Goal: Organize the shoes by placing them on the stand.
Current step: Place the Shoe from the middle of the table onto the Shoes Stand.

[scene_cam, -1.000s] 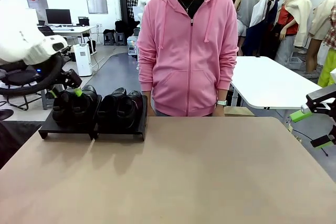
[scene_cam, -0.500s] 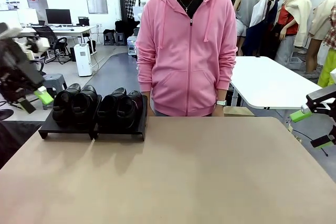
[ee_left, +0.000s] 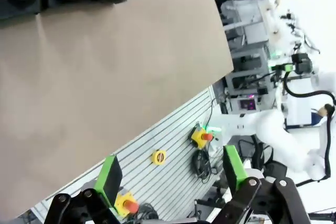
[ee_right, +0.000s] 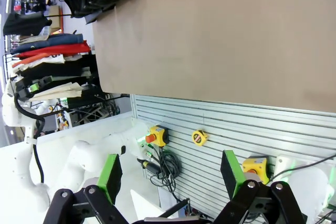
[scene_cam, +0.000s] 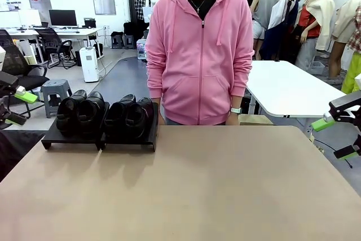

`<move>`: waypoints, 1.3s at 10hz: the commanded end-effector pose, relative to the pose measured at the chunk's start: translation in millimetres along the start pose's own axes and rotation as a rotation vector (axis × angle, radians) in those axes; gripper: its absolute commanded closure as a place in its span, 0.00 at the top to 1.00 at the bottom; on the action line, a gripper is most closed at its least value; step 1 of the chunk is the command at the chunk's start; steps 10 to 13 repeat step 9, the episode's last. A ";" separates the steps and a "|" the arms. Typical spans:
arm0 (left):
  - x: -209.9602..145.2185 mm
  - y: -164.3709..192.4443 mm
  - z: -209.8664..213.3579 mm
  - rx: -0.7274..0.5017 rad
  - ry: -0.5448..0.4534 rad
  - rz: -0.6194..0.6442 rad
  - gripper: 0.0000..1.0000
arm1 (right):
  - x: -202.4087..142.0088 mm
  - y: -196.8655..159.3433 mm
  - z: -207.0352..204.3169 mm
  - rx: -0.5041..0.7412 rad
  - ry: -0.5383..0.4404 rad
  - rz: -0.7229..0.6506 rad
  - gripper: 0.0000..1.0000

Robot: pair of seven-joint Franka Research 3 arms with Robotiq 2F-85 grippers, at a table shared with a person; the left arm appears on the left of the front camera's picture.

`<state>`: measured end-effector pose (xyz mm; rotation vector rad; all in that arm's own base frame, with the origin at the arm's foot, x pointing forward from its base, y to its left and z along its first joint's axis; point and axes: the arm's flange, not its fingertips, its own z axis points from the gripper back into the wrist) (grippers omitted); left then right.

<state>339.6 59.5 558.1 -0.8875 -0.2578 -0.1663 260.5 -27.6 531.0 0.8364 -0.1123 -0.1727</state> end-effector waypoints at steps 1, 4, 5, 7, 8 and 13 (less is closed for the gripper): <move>3.8 -19.7 0.7 0.050 0.069 -0.040 1.00 | 1.2 0.7 0.8 0.026 0.000 0.022 1.00; 3.8 -19.7 0.7 0.050 0.069 -0.040 1.00 | 1.2 0.7 0.8 0.026 0.000 0.022 1.00; 3.8 -19.7 0.7 0.050 0.069 -0.040 1.00 | 1.2 0.7 0.8 0.026 0.000 0.022 1.00; 3.8 -19.7 0.7 0.050 0.069 -0.040 1.00 | 1.2 0.7 0.8 0.026 0.000 0.022 1.00; 3.8 -19.7 0.7 0.050 0.069 -0.040 1.00 | 1.2 0.7 0.8 0.026 0.000 0.022 1.00; 3.8 -19.7 0.7 0.050 0.069 -0.040 1.00 | 1.2 0.7 0.8 0.026 0.000 0.022 1.00</move>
